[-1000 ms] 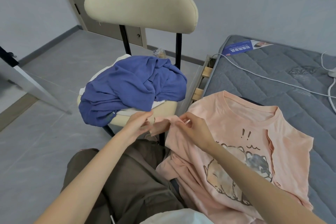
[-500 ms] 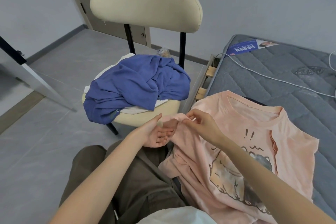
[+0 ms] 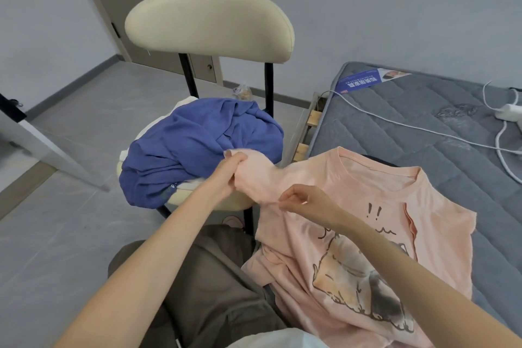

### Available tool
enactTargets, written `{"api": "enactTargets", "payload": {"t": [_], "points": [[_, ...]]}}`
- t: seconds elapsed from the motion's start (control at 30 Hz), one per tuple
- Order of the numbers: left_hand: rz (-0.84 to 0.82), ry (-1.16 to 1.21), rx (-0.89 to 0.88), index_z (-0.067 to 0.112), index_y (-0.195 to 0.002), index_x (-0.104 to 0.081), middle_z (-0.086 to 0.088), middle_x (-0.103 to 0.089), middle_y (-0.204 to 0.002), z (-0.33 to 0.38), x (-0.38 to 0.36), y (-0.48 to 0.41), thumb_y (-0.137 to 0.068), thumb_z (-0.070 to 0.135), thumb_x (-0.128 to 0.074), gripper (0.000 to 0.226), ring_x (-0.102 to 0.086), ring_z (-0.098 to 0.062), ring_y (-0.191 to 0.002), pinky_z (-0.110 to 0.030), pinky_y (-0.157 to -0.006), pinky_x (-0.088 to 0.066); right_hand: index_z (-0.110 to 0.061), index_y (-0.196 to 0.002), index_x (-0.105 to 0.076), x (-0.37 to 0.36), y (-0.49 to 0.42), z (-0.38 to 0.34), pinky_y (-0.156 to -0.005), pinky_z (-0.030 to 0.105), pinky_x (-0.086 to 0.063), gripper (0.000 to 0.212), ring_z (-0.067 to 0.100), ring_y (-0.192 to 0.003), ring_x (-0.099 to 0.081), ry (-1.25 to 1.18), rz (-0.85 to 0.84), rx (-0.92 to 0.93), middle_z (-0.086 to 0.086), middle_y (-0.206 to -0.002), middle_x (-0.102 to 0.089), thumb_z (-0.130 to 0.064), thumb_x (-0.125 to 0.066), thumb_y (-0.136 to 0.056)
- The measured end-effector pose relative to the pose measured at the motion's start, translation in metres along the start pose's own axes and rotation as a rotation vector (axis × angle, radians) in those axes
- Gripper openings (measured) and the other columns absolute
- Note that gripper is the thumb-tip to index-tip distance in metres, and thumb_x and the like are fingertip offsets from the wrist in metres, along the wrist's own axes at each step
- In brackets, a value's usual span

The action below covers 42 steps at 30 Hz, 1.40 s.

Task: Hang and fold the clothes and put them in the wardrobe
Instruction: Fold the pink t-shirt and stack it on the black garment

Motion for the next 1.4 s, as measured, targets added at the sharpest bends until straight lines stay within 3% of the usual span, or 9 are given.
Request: {"api": "enactTargets", "payload": {"t": [0.23,0.37,0.5,0.63,0.77,0.97,1.13,1.27,1.4], "points": [[0.003,-0.302,-0.246,0.019,-0.090,-0.064,-0.002,-0.062,-0.087,0.032,0.011,0.001,-0.089,0.014,-0.053,0.012,-0.055,-0.021,-0.084,-0.028,-0.062,-0.042,-0.039,-0.128,-0.054,-0.021,0.002,0.008,-0.112,0.034,-0.026,0.034,0.011,-0.131,-0.038,0.410,-0.143,0.091,-0.009,-0.143,-0.045,-0.032,-0.054,-0.095],[0.026,-0.478,-0.358,0.015,-0.095,-0.063,-0.003,-0.058,-0.087,0.029,0.010,0.006,-0.086,0.011,-0.055,0.013,-0.050,-0.017,-0.081,-0.029,-0.068,-0.039,-0.036,-0.132,-0.052,-0.027,0.002,0.037,-0.114,0.043,-0.022,0.034,0.017,-0.137,-0.032,0.552,-0.288,-0.085,-0.007,-0.150,-0.037,-0.032,-0.047,-0.098],[-0.033,-0.638,-0.503,0.007,-0.099,-0.062,-0.003,-0.059,-0.082,0.034,-0.013,0.015,-0.084,0.009,-0.056,0.015,-0.048,-0.012,-0.073,-0.025,-0.066,-0.038,-0.022,-0.119,-0.063,0.019,-0.002,0.035,-0.097,0.021,-0.037,0.027,0.015,-0.113,-0.053,0.266,-0.001,-0.133,-0.003,-0.127,-0.059,-0.018,-0.050,-0.096],[-0.129,-0.823,-0.617,0.006,-0.098,-0.057,-0.012,-0.059,-0.084,0.026,-0.053,0.027,-0.083,0.021,-0.057,0.022,-0.048,-0.015,-0.069,-0.028,-0.065,-0.037,-0.015,-0.116,-0.065,0.066,0.002,0.037,-0.097,0.024,-0.041,0.024,0.014,-0.106,-0.056,0.172,0.219,-0.157,-0.004,-0.118,-0.062,-0.014,-0.052,-0.096],[-0.287,-0.900,-0.741,0.016,-0.077,-0.048,0.007,-0.048,-0.076,0.002,-0.107,0.050,-0.083,0.017,-0.062,0.016,-0.044,-0.007,-0.064,-0.023,-0.061,-0.035,-0.017,-0.110,-0.065,0.110,0.019,0.061,-0.079,0.026,-0.046,0.022,0.017,-0.085,-0.063,-0.097,0.503,-0.308,-0.002,-0.106,-0.067,-0.016,-0.050,-0.095],[-0.503,-0.967,-0.407,0.016,-0.111,-0.065,0.010,-0.052,-0.126,-0.078,-0.123,0.045,-0.078,0.027,-0.075,0.037,-0.054,-0.005,-0.111,-0.018,-0.089,-0.041,-0.008,-0.103,-0.063,0.135,0.041,0.091,-0.077,0.037,-0.052,0.022,0.023,-0.074,-0.061,-0.123,0.641,-0.471,0.000,-0.085,-0.066,-0.021,-0.047,-0.096],[-0.449,-1.038,-0.444,0.028,-0.123,-0.055,0.012,-0.050,-0.123,-0.087,-0.091,0.037,-0.070,0.038,-0.080,0.059,-0.045,-0.009,-0.114,-0.025,-0.097,-0.040,-0.010,-0.093,-0.060,0.107,0.015,0.090,-0.083,0.036,-0.047,0.038,0.027,-0.086,-0.060,-0.012,0.478,-0.464,0.007,-0.095,-0.066,-0.044,-0.044,-0.096],[-0.383,-1.122,-0.406,0.025,-0.132,-0.045,0.002,-0.041,-0.121,-0.087,-0.061,0.030,-0.068,0.034,-0.082,0.075,-0.044,-0.015,-0.112,-0.030,-0.100,-0.041,-0.013,-0.130,-0.052,0.090,-0.009,0.081,-0.101,0.040,-0.037,0.057,0.029,-0.126,-0.039,0.342,0.431,-0.452,0.012,-0.132,-0.045,-0.053,-0.054,-0.088],[-0.411,-1.176,-0.388,0.017,-0.129,-0.049,-0.002,-0.049,-0.122,-0.098,-0.046,0.029,-0.079,0.020,-0.071,0.055,-0.048,-0.011,-0.108,-0.019,-0.085,-0.036,-0.021,-0.128,-0.055,0.077,-0.028,0.069,-0.106,0.045,-0.024,0.050,0.035,-0.129,-0.026,0.731,0.336,-0.462,0.012,-0.139,-0.032,-0.052,-0.050,-0.090]]}}
Point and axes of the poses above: each hand's wrist, its own y-axis away from the middle knuckle, its own x-axis out of the back of the hand, z = x × y, the point moved 8 cm from there along -y, towards the middle knuckle
